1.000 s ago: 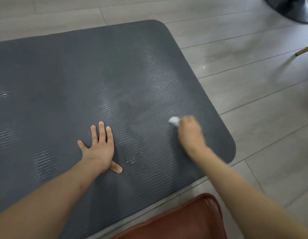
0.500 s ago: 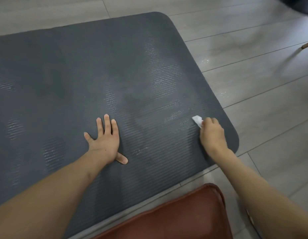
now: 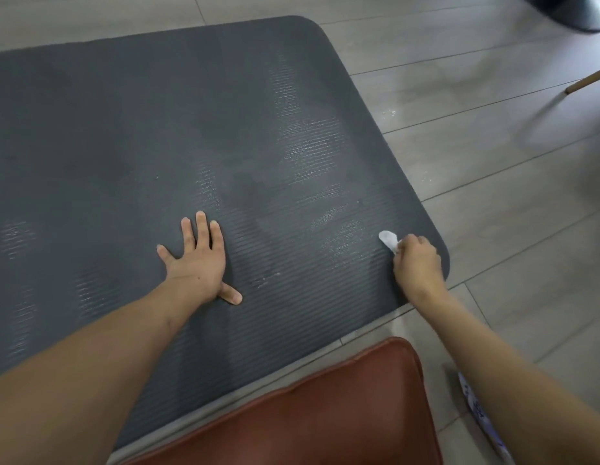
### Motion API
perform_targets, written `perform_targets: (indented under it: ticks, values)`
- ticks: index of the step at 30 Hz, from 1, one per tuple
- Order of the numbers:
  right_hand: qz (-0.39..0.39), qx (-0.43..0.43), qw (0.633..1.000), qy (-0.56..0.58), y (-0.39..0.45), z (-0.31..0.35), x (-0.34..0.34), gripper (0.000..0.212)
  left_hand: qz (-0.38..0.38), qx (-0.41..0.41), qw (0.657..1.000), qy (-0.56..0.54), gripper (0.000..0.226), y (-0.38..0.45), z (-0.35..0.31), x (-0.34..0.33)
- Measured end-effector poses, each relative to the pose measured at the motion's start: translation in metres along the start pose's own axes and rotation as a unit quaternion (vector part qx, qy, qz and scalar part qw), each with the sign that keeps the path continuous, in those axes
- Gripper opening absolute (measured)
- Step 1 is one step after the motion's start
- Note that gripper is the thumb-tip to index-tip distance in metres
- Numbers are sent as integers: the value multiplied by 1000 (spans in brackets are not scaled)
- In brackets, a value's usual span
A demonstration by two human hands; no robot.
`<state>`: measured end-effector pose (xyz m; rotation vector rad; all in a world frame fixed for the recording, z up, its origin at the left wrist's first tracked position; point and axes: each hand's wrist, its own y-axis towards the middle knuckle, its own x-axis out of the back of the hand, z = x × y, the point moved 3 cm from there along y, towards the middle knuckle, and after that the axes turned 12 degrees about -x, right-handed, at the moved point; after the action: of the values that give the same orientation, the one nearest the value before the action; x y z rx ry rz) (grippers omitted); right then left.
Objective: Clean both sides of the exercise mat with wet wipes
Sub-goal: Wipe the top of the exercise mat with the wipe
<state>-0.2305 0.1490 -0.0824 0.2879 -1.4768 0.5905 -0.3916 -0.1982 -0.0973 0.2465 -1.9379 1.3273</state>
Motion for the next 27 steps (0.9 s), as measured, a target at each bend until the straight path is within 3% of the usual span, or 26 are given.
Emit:
perform_targets:
  ticks: [1, 3, 5, 7, 9, 12, 14, 16, 18, 20, 21, 23, 27]
  values:
    - [2, 3, 1000, 6, -14, 13, -3, 21, -1, 2, 1000, 2, 164, 1, 0, 0]
    - [73, 90, 993, 25, -68, 52, -22, 27, -6, 1, 1000, 1, 163, 1, 0, 1]
    - [184, 230, 956, 23, -136, 83, -45, 28, -18, -3, 1000, 1, 161, -1, 1, -1]
    - [216, 314, 925, 8, -156, 90, -50, 25, -46, -6, 999, 5, 153, -6, 2, -7]
    - [154, 271, 950, -5, -117, 74, -38, 17, -98, -15, 995, 22, 135, -17, 1, -14]
    - [43, 69, 997, -7, -29, 23, -6, 16, -175, -37, 984, 20, 101, -41, -9, -27]
    - [11, -16, 999, 31, -11, 5, 3, 20, -138, -45, 989, -3, 105, -53, -22, -42]
    - [33, 29, 998, 51, -39, 31, -8, 20, -69, -36, 997, -1, 130, -56, -34, -57]
    - [111, 159, 979, 65, -98, 68, -33, 23, -28, -33, 999, 4, 146, -54, -39, -64]
    - [187, 282, 940, 51, -148, 87, -50, 24, -14, -29, 999, -5, 150, -53, -42, -65]
    - [186, 314, 930, 54, -148, 88, -49, 23, -10, -26, 1000, -11, 150, -53, -44, -64]
    - [135, 281, 950, 29, -104, 76, -34, 24, -6, -21, 1000, -6, 150, -52, -46, -63]
    - [7, 38, 999, 21, 18, 7, 9, 20, 1, -13, 1000, -10, 152, -50, -46, -65]
